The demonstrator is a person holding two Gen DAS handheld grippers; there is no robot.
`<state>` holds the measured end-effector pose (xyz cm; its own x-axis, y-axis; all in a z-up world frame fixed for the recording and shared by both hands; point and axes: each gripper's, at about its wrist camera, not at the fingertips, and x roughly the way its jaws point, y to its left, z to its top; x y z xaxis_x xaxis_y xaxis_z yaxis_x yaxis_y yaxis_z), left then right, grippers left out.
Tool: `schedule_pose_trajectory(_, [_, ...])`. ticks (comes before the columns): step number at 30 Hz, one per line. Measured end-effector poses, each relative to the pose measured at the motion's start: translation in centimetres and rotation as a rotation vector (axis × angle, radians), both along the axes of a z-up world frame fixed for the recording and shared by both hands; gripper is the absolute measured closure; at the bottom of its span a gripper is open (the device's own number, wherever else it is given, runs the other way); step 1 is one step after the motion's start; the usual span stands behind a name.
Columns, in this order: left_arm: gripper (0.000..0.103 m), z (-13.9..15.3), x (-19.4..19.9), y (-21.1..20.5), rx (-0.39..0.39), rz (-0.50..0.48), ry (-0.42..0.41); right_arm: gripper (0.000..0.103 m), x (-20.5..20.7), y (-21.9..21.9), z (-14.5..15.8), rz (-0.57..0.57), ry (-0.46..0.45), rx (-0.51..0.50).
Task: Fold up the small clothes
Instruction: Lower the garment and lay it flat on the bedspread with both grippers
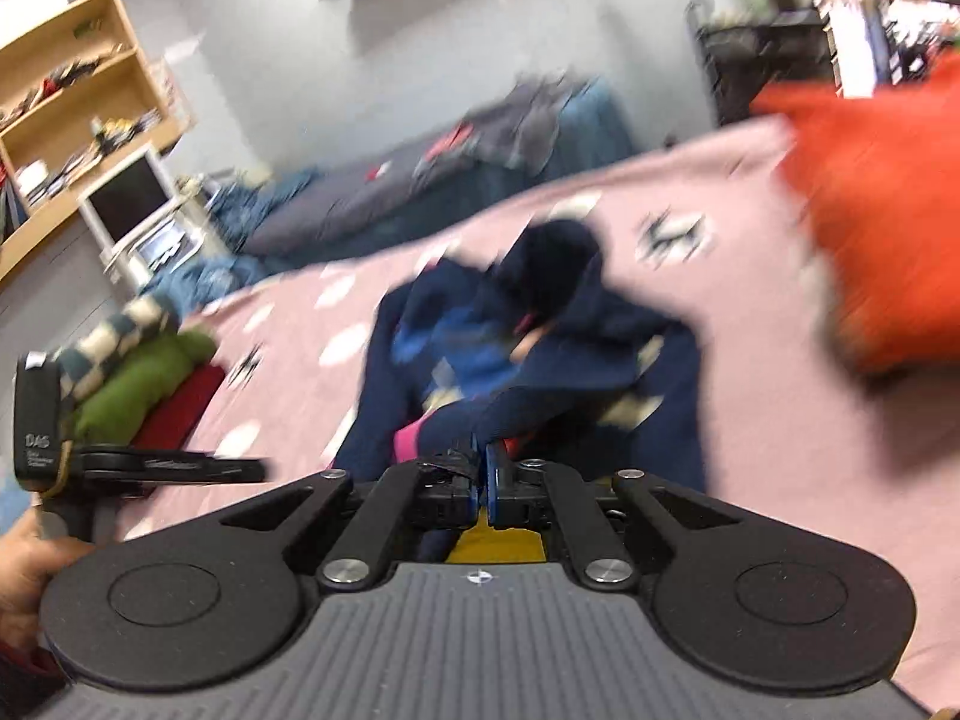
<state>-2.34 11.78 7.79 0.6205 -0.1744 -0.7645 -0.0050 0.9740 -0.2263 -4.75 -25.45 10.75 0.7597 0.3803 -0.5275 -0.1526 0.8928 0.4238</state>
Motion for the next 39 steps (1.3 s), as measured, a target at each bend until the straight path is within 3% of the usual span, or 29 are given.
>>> schedule_pose_trajectory(2, [0.09,0.2,0.2,1.2,-0.034,0.019,0.025,0.098,-0.3,-1.7,1.2,-0.043,-0.018,-0.015])
schedule_pose_trajectory(3, [0.084,0.3,-0.1,1.1,-0.071,0.012,0.027,0.098,-0.3,-2.1,1.6,-0.028,-0.015,-0.034])
schedule_pose_trajectory(6, [0.048,-0.1,-0.7,-1.4,-0.193,-0.108,0.068,0.098,-1.0,-1.8,1.8,0.001,-0.04,-0.093])
schedule_pose_trajectory(8, [0.046,-0.6,-1.2,-4.0,-0.255,-0.201,0.11,0.098,-1.2,-1.4,1.5,0.012,-0.049,-0.091])
schedule_pose_trajectory(11, [0.044,-2.1,-1.3,-7.9,-0.29,-0.304,0.191,0.098,-0.8,-0.4,1.5,0.012,-0.059,-0.12])
schedule_pose_trajectory(13, [0.044,-3.5,-1.3,-9.7,-0.33,-0.336,0.258,0.098,-0.8,-0.4,1.6,0.007,-0.065,-0.13])
schedule_pose_trajectory(16, [0.044,-4.8,-1.3,-11.6,-0.392,-0.346,0.285,0.098,-0.8,-0.5,1.5,0.004,-0.05,-0.132])
schedule_pose_trajectory(18, [0.051,-4.8,-1.3,-12.5,-0.342,-0.338,0.249,0.098,-1.0,-0.5,1.3,0.006,-0.038,-0.124])
schedule_pose_trajectory(19, [0.072,-4.7,-1.3,-12.7,-0.327,-0.336,0.223,0.098,-1.1,-0.5,1.2,0.005,-0.035,-0.122])
schedule_pose_trajectory(21, [0.091,-4.7,-1.2,-12.3,-0.315,-0.317,0.191,0.098,-1.3,-0.4,1.1,0.011,-0.034,-0.127])
schedule_pose_trajectory(25, [0.092,-3.2,-1.0,-8.9,-0.259,-0.249,0.12,0.098,-1.7,-0.7,1.6,0.0,-0.058,-0.141])
schedule_pose_trajectory(29, [0.093,-1.6,-0.3,-2.5,-0.185,-0.082,0.06,0.098,-1.6,-2.6,2.3,-0.062,-0.079,-0.154])
schedule_pose_trajectory(32, [0.093,0.3,-0.2,2.2,-0.036,0.064,-0.008,0.102,-1.8,-4.1,3.3,-0.143,-0.12,-0.216])
schedule_pose_trajectory(35, [0.093,2.0,0.2,6.7,0.03,0.197,-0.06,0.102,-1.9,-6.0,4.7,-0.24,-0.177,-0.303])
schedule_pose_trajectory(38, [0.092,3.3,0.2,8.3,0.203,0.301,-0.116,0.101,-1.2,-7.4,5.1,-0.257,-0.155,-0.297])
schedule_pose_trajectory(39, [0.086,3.4,0.2,8.5,0.261,0.328,-0.123,0.086,-1.2,-7.5,5.0,-0.245,-0.142,-0.265])
